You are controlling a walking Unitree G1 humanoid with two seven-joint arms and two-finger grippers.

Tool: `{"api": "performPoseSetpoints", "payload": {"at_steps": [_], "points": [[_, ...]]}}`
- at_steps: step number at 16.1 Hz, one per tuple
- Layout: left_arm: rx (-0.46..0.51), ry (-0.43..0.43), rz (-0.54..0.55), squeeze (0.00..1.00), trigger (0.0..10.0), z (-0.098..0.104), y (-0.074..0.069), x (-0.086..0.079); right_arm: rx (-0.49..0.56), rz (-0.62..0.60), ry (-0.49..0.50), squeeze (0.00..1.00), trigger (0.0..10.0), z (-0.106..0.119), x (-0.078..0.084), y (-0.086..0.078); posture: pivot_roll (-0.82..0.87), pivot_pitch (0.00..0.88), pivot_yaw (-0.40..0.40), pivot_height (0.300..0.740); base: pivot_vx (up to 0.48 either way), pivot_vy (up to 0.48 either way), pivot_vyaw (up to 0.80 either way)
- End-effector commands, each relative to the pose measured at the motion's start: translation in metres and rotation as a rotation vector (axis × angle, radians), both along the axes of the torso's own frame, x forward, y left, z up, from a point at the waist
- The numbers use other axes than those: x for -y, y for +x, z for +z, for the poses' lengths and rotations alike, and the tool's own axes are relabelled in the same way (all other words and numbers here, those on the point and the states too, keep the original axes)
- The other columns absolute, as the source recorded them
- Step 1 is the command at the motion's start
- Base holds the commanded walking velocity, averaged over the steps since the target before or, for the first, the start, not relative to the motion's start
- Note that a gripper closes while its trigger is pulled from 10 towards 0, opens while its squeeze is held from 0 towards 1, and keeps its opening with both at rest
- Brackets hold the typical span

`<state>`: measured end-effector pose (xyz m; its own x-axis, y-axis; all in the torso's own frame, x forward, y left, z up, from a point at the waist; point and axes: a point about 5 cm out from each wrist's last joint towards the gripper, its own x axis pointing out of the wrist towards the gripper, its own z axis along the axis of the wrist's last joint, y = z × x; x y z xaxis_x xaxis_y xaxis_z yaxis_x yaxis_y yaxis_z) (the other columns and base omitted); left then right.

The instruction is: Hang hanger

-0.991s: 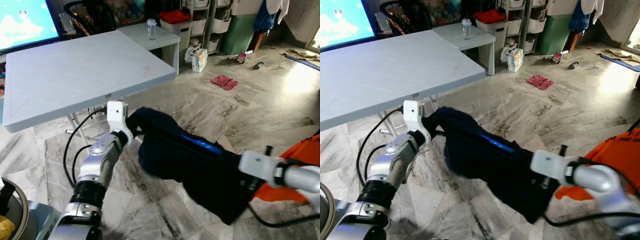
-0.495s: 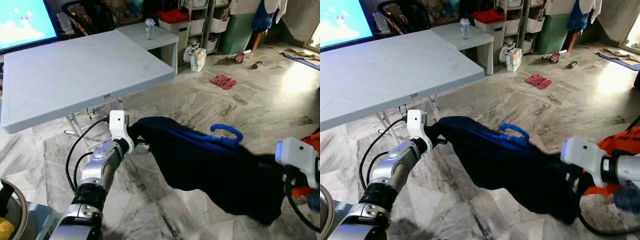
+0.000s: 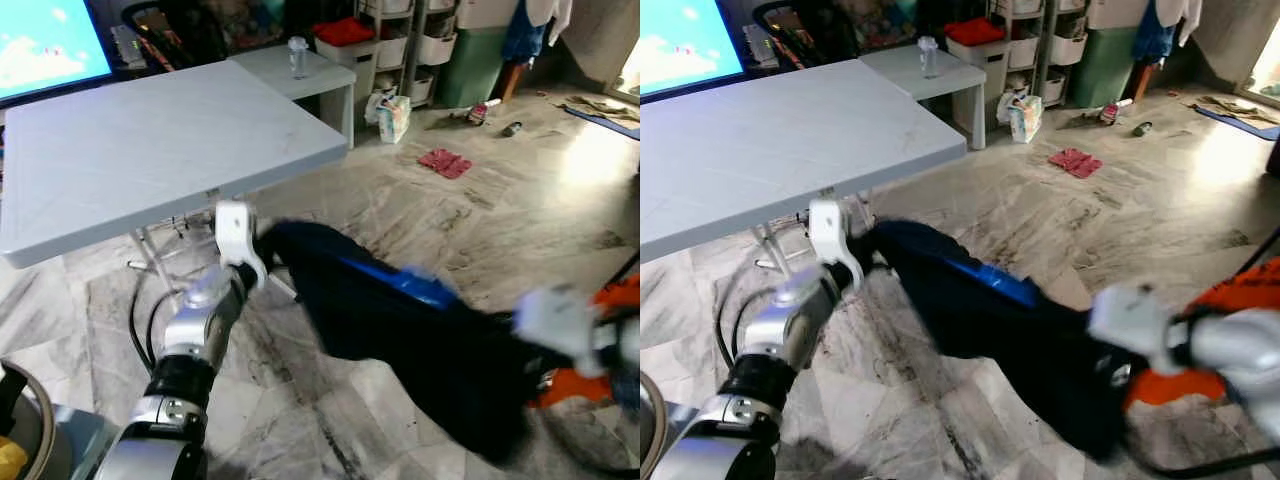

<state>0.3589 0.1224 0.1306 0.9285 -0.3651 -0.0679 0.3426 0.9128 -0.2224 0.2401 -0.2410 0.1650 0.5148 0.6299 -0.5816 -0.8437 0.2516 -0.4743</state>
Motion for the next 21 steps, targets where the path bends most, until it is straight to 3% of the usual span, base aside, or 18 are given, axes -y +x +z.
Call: {"api": "performPoseSetpoints", "payload": {"at_steps": [1, 4, 6, 7, 9, 10, 12, 13, 15, 18, 21], "points": [[0.128, 0.052, 0.105, 0.0, 0.0, 0.026, 0.007, -0.019, 0.006, -0.012, -0.102, 0.0, 10.0, -0.011, 0.005, 0.002, -0.09, 0.0, 0.034, 0.74, 0.0, 0.0, 0.0], [0.201, 0.094, 0.11, 0.0, 0.0, 0.041, 0.008, -0.022, -0.029, 0.04, -0.207, 0.0, 10.0, -0.032, 0.006, -0.005, -0.08, 0.0, 0.029, 0.74, 0.0, 0.0, 0.0], [0.158, 0.144, 0.137, 0.0, 0.0, 0.035, 0.009, -0.036, 0.016, -0.004, -0.388, 0.0, 10.0, -0.026, 0.036, -0.003, -0.09, 0.0, 0.029, 0.74, 0.0, 0.0, 0.0], [0.124, 0.153, 0.105, 0.0, 0.0, 0.029, 0.008, -0.032, 0.051, -0.026, -0.384, 0.0, 10.0, -0.022, 0.039, 0.002, -0.09, 0.0, 0.029, 0.74, 0.0, 0.0, 0.0], [0.009, 0.198, 0.003, 0.0, 0.0, 0.002, 0.002, -0.019, 0.076, 0.017, -0.286, 0.0, 10.0, -0.016, 0.028, 0.001, -0.1, 0.0, 0.031, 0.74, 0.0, 0.0, 0.0], [-0.074, 0.192, -0.061, 0.0, 0.0, -0.017, -0.005, -0.01, 0.077, 0.068, -0.184, 0.0, 10.0, -0.005, 0.016, -0.005, -0.1, 0.0, 0.037, 0.74, 0.0, 0.0, 0.0], [-0.096, 0.183, -0.093, 0.0, 0.0, -0.026, -0.01, -0.009, 0.041, 0.134, -0.102, 0.0, 10.0, 0.014, 0.005, -0.016, -0.1, 0.0, 0.039, 0.74, 0.0, 0.0, 0.0], [-0.141, 0.169, -0.105, 0.0, 0.0, -0.036, -0.013, -0.011, -0.011, 0.202, -0.048, 0.0, 10.0, 0.034, -0.003, -0.027, -0.11, 0.0, 0.043, 0.74, 0.0, 0.0, 0.0], [-0.184, 0.155, -0.118, 0.0, 0.0, -0.044, -0.016, -0.012, -0.038, 0.232, -0.013, 0.0, 10.0, 0.051, -0.003, -0.032, -0.12, 0.0, 0.045, 0.74, 0.0, 0.0, 0.0], [-0.262, 0.083, -0.178, 0.0, 0.0, -0.057, -0.023, -0.007, 0.014, 0.208, 0.085, 0.0, 10.0, 0.089, 0.003, -0.027, -0.12, 0.0, 0.042, 0.74, 0.0, 0.0, 0.0], [-0.234, 0.036, -0.186, 0.0, 0.1, -0.056, -0.026, 0.005, 0.044, 0.16, 0.155, 0.0, 10.0, 0.086, -0.003, -0.018, -0.11, 0.0, 0.034, 0.74, 0.0, 0.0, 0.0]]}}
